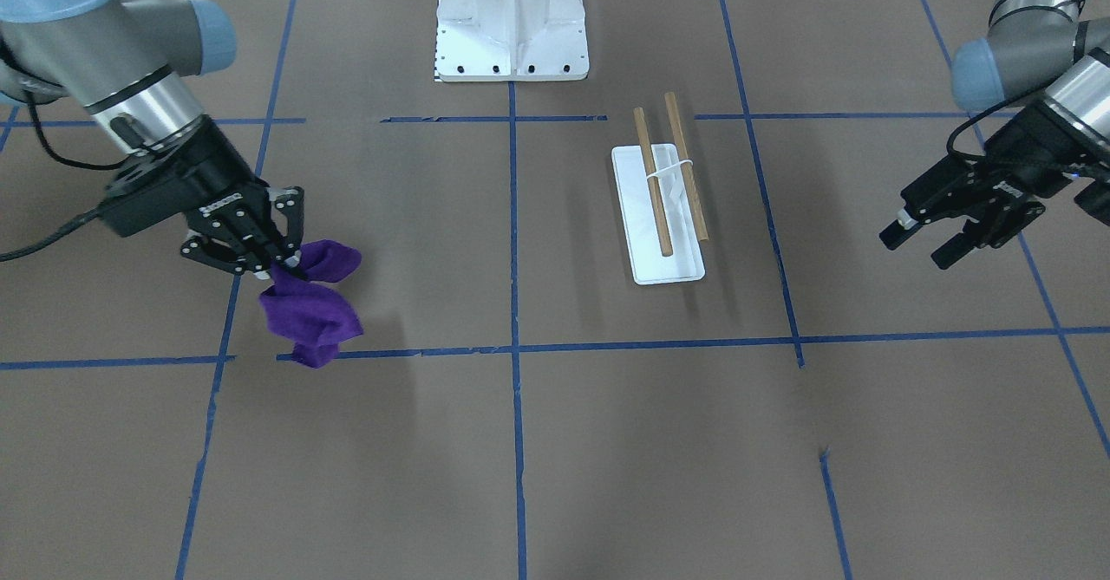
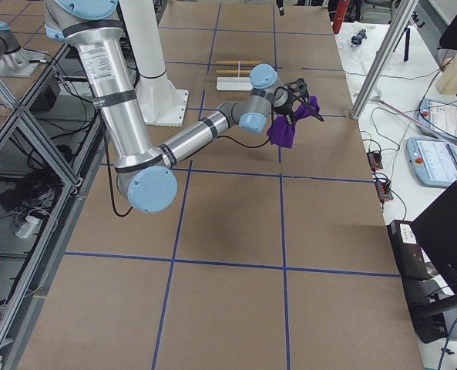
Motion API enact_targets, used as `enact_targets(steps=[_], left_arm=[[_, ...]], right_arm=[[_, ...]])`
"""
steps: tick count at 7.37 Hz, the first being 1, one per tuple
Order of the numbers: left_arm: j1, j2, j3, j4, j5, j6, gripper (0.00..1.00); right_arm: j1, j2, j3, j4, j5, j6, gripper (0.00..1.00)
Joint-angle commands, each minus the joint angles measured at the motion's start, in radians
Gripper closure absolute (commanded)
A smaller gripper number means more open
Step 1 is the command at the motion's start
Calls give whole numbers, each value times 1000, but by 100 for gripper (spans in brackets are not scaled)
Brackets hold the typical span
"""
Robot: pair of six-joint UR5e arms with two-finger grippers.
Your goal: Hang towel on rack
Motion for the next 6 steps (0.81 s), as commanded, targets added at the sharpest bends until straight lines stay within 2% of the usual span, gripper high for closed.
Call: enact_targets(steps=[1, 2, 3, 4, 6], left_arm=[[121, -121, -1, -17, 19, -248, 0], [208, -172, 0, -15, 57, -338, 0], [288, -225, -3, -17, 156, -432, 0], [320, -249, -10, -18, 189, -485, 0], [351, -311, -7, -20, 192, -561, 0]], right_arm=[[-137, 154, 31, -164, -77, -8, 100], [-163, 212, 37, -272, -130, -16, 100], [-191, 242, 52, -340, -167, -54, 100], [-209, 265, 52, -388, -189, -66, 100], [-232, 268, 54, -396, -216, -70, 100]])
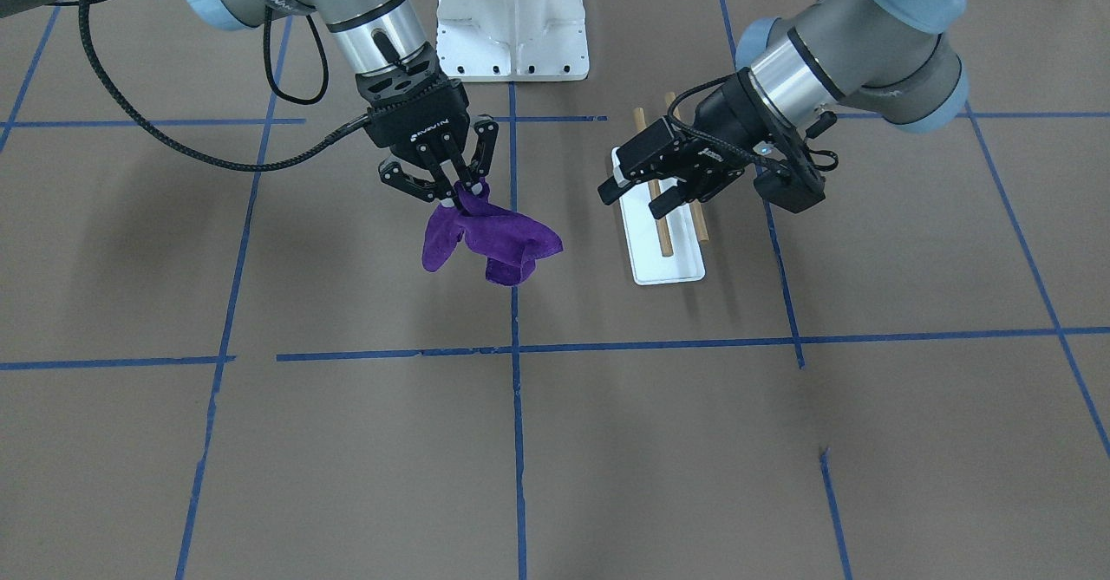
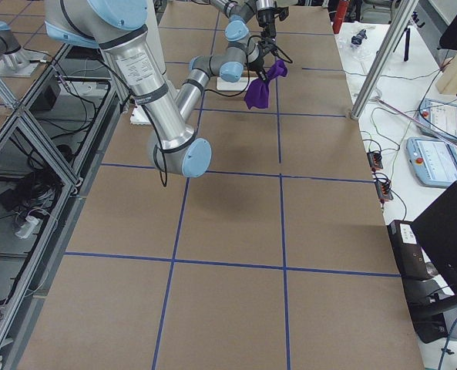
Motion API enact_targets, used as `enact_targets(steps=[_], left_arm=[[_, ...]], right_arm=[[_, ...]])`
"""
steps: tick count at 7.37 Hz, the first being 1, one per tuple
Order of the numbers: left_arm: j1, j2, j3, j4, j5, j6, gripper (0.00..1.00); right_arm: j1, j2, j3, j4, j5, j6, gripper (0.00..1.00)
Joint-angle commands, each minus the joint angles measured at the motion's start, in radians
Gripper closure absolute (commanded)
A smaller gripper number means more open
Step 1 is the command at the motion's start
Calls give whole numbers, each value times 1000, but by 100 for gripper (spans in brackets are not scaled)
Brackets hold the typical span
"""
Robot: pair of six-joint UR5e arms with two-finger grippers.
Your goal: Hang towel on rack
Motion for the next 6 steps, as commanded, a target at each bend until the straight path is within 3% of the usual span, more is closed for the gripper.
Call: enact_targets(steps=[1, 4, 6], left_arm=[[36, -64, 9, 1, 13, -68, 0], [35, -62, 34, 2, 48, -67, 3], [36, -66, 38, 2, 48, -67, 5]], right_arm=[[-44, 5, 11, -12, -51, -4, 100], [-135, -15, 69, -13, -156, 1, 100], [-135, -12, 74, -13, -156, 2, 100]])
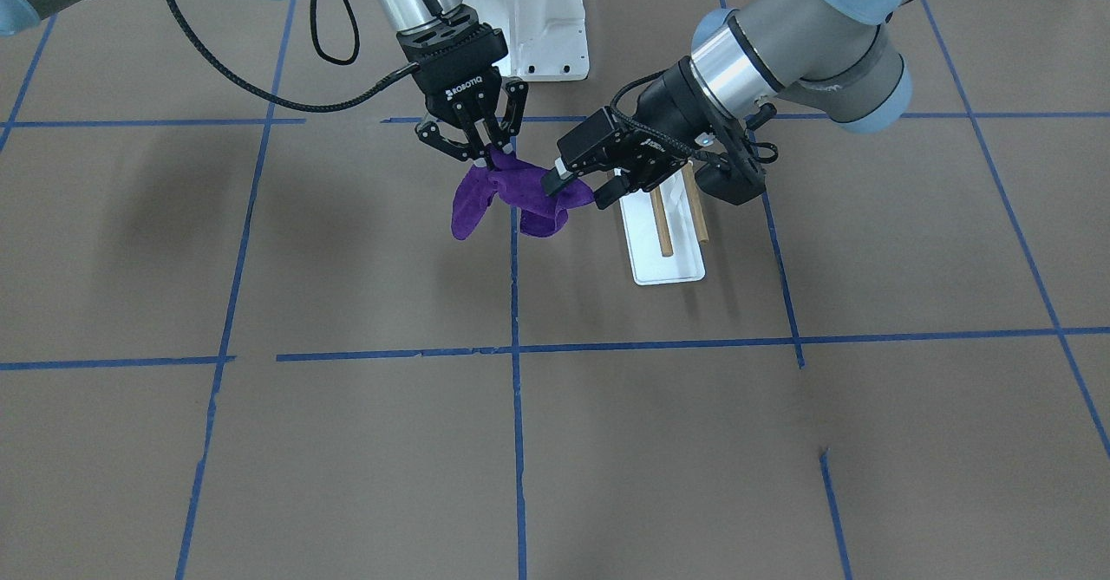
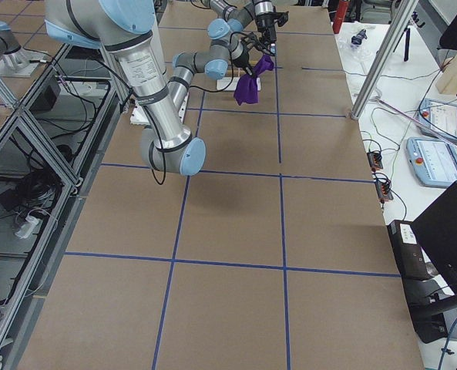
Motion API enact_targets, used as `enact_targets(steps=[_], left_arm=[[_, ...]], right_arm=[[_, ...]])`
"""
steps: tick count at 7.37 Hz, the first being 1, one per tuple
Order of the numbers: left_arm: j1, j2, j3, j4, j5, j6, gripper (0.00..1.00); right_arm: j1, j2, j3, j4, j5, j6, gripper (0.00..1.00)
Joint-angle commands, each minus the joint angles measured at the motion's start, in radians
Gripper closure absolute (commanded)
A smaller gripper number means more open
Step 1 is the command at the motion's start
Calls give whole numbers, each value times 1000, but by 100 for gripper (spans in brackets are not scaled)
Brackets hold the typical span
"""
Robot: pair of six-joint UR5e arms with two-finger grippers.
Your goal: Hang towel on rack
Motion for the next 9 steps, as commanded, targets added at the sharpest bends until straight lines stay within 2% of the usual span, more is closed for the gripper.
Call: enact_targets(steps=[1, 4, 5, 6, 7, 8, 9], left_arm=[[1, -1, 4, 0, 1, 2, 5], [18, -2, -4, -1, -1, -4, 9], [19, -2, -9, -1, -1, -4, 19], [19, -2, -10, 0, -4, -4, 46], [19, -2, -18, 2, -8, -2, 81], [19, -1, -25, 3, -12, 1, 100], [19, 1, -27, 2, -12, 4, 100]], right_arm=[[-5, 3, 7, 0, -5, 1, 100], [-3, 3, 5, 0, -20, 7, 100], [-2, 2, 5, 0, -20, 7, 100], [-2, 2, 7, 0, -20, 8, 100], [0, 2, 7, 0, -20, 8, 100], [0, 2, 8, 1, -20, 8, 100], [1, 0, 8, 1, -20, 8, 100]])
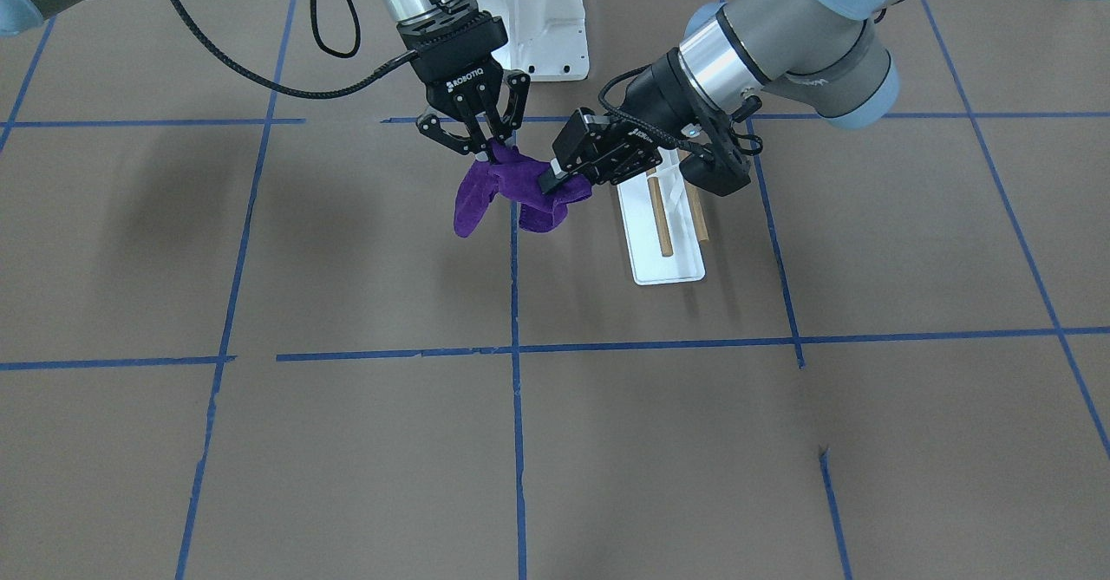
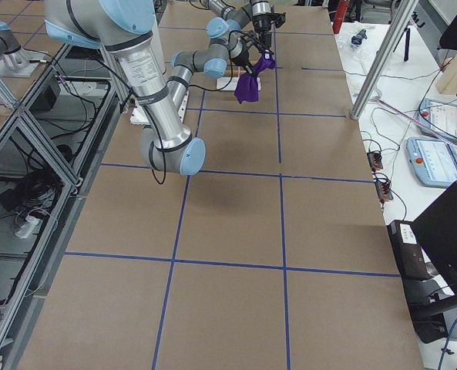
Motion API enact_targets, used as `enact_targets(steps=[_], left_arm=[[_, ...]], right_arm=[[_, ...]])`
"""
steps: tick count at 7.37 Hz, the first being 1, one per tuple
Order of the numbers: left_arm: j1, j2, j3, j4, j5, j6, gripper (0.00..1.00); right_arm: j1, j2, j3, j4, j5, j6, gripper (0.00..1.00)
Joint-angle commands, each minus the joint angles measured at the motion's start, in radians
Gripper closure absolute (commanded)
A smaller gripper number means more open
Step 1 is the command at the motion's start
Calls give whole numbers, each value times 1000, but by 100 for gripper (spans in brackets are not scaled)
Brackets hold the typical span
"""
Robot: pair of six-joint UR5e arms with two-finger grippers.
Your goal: Hang towel on rack
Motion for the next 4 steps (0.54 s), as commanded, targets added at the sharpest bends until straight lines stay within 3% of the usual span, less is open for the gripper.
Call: enact_targets(steps=[1, 2, 3, 4], left_arm=[[0, 3, -6, 0, -2, 5, 100], [-3, 12, -15, 0, -11, 7, 100], [-4, 12, -17, 0, -32, 7, 100], [-5, 11, -17, 0, -32, 5, 100]], right_arm=[[1, -4, 1, 1, 0, 0, 100], [1, -7, 2, 4, 3, 0, 98], [0, -13, 1, 2, 2, 3, 1], [1, -33, 23, 1, 8, 2, 0]])
